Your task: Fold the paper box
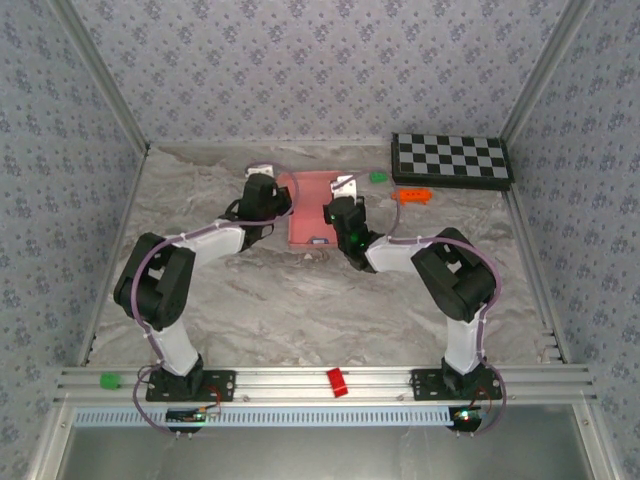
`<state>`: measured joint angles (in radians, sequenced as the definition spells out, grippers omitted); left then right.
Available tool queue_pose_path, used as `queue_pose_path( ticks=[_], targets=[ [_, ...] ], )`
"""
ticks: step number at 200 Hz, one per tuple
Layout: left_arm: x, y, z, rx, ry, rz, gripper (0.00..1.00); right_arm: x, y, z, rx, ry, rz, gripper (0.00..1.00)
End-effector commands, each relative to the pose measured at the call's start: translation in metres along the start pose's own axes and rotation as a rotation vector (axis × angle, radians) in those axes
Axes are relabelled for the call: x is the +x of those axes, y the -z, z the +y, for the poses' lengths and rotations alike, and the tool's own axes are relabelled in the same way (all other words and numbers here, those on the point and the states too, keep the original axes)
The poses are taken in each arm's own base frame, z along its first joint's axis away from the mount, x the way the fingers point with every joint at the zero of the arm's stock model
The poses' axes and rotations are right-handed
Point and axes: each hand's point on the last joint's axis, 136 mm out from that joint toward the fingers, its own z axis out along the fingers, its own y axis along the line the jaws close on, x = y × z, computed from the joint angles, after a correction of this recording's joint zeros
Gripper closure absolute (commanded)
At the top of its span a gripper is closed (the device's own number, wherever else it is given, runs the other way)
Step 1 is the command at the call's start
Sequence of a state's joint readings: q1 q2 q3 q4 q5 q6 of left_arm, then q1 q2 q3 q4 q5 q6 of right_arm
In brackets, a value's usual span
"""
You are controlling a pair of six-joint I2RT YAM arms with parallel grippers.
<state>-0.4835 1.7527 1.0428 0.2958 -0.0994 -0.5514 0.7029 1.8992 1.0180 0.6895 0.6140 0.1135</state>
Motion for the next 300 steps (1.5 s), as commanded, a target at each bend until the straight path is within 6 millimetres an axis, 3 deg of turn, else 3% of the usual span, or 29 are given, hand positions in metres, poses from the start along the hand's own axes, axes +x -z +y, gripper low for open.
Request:
queue_pose_path(
  ticks=[1, 72, 300],
  targets=[
    [-0.019, 0.015, -0.021, 0.065, -0.003, -0.064, 1.0, 0.003, 0.004, 0.005, -0.002, -0.007, -0.022, 1.0],
    [-0.01, 0.017, -0.023, 0.075, 0.001, -0.051, 0.97, 0.016, 0.01, 0.003, 0.001, -0.022, -0.011, 1.0],
    [0.024, 0.035, -0.006, 0.056, 0.021, -0.012, 0.86, 0.029, 0.036, 0.012, 0.047, 0.056, -0.035, 0.98]
  ],
)
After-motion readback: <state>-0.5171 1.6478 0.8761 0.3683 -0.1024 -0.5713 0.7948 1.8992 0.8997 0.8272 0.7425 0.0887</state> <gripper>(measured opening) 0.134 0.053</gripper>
